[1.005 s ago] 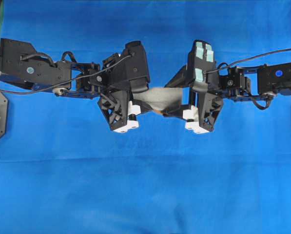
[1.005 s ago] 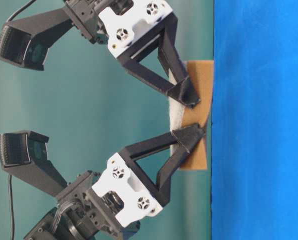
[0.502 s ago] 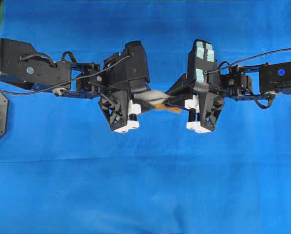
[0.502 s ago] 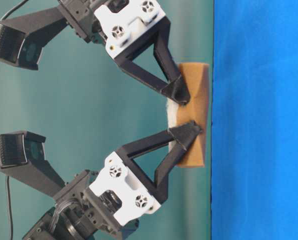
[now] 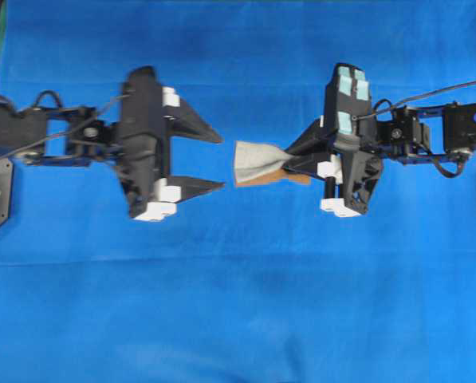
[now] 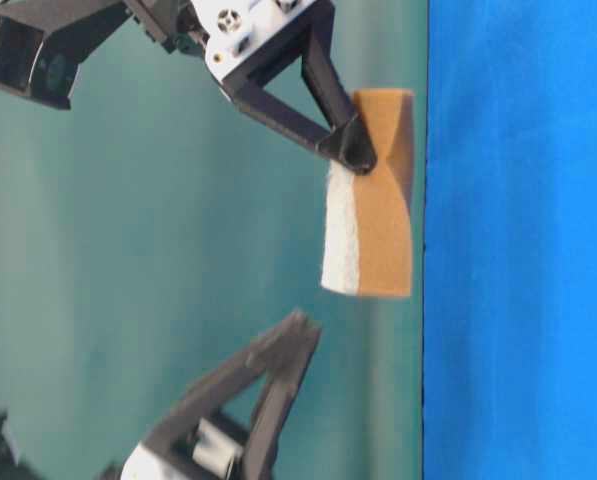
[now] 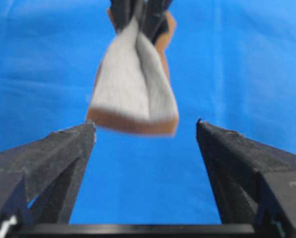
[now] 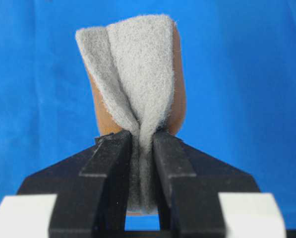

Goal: Hand over the sponge with the left arm and wipe it with the right arm.
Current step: 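Open the left gripper and pull it back, leaving sponge in right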

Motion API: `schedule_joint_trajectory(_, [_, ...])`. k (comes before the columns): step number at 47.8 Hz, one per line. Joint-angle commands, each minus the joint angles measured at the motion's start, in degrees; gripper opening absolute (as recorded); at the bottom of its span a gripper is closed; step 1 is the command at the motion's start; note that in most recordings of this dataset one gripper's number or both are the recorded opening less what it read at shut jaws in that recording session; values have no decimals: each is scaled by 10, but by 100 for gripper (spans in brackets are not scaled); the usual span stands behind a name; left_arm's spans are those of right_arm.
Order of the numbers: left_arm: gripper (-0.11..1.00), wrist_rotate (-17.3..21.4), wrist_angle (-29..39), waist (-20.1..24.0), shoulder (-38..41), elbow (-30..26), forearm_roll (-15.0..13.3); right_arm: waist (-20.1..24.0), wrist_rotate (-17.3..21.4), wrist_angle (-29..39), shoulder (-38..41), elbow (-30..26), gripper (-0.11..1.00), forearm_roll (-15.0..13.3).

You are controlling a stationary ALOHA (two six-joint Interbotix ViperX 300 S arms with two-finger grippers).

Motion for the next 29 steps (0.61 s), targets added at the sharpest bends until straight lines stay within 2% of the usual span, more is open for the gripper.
schedule_joint_trajectory(1, [78, 0, -27, -3, -37, 20, 1, 0, 1, -4, -16, -3, 20, -1])
schedule_joint_trajectory(7, [77, 0, -56, -6, -57, 42, 1, 0, 1, -5, -15, -3, 20, -1])
schedule_joint_trajectory(14, [77, 2, -59, -7, -57, 43, 1, 0, 1, -14, -2, -2, 20, 0])
schedule_joint_trajectory(29, [77, 3, -60, -7, -55, 43, 1, 3, 1, -82, 105, -4, 20, 0])
